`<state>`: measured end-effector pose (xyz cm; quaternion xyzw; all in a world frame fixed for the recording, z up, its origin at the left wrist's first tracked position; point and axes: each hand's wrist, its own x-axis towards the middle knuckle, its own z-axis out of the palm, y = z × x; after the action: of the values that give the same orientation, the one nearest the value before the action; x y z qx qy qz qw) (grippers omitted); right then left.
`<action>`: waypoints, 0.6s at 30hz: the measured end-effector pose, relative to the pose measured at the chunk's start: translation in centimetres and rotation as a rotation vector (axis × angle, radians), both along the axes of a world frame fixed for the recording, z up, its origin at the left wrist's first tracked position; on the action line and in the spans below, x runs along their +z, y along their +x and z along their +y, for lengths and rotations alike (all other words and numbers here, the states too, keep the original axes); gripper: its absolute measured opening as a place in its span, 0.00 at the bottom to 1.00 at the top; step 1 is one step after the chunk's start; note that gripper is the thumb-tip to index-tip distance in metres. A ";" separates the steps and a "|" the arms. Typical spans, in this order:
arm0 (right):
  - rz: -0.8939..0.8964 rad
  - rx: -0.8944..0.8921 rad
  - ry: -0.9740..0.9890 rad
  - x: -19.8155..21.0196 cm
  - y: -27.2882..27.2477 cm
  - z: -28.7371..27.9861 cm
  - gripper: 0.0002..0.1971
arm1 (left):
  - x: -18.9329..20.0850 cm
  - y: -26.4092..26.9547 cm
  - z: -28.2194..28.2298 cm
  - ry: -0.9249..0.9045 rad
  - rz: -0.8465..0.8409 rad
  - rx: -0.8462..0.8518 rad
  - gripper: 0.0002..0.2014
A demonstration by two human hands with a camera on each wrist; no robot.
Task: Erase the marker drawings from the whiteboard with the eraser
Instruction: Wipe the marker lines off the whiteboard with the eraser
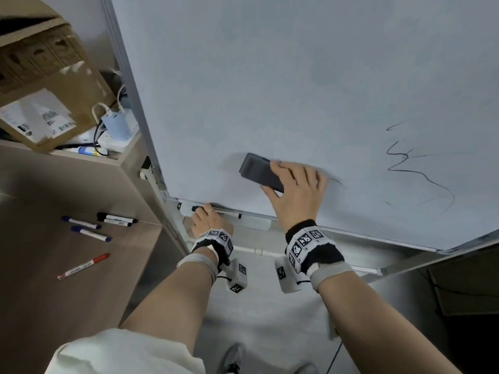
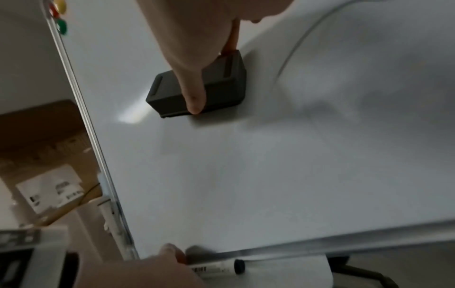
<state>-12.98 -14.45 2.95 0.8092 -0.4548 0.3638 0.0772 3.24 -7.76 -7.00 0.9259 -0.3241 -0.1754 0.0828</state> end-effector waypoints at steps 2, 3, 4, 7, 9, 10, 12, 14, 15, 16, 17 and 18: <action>0.016 0.030 -0.010 0.5 -0.3 -0.2 0.24 | -0.3 -0.2 -0.1 -0.011 -0.017 0.007 0.30; 0.052 0.044 0.023 0.2 -0.6 -0.1 0.25 | -0.4 -0.4 -0.2 -0.014 -0.028 0.006 0.29; 0.085 0.047 0.065 -0.4 -1.1 0.0 0.26 | -0.5 -0.7 -0.2 -0.024 -0.042 0.011 0.28; 0.103 -0.002 0.097 -1.5 -3.7 0.1 0.28 | -0.7 -1.8 -0.2 -0.034 -0.086 0.032 0.27; 0.047 -0.015 0.029 -0.6 -5.5 -0.2 0.25 | -0.9 -2.6 -0.2 -0.024 -0.091 0.046 0.26; 0.012 -0.018 -0.009 0.1 -6.3 -0.3 0.24 | -0.9 -3.2 -0.3 -0.019 -0.108 0.054 0.26; -0.033 -0.023 -0.054 1.3 -7.5 -0.5 0.24 | -0.6 -4.6 -0.9 -0.015 -0.131 0.076 0.26; -0.014 -0.007 -0.019 1.8 -8.5 -0.7 0.25 | -0.5 -6.7 -1.3 0.003 -0.072 0.062 0.26; 0.020 0.006 0.016 1.5 -8.9 -0.9 0.26 | -0.6 -7.7 -1.6 0.005 -0.054 0.028 0.26; 0.063 0.012 0.058 0.8 -9.4 -1.0 0.27 | -0.6 -8.7 -1.8 0.012 -0.052 -0.006 0.27; 0.105 0.010 0.102 -0.1 -10.0 -1.1 0.29 | -0.4 -9.5 -1.9 0.025 -0.051 -0.031 0.27; 0.131 0.001 0.141 -1.1 -10.7 -1.1 0.31 | -0.6 -10.1 -2.0 0.043 -0.047 -0.044 0.28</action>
<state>-23.71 -15.55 1.89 0.8349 -0.4729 0.2772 0.0496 -6.86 -9.78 -7.61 0.9241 -0.3424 -0.1621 0.0513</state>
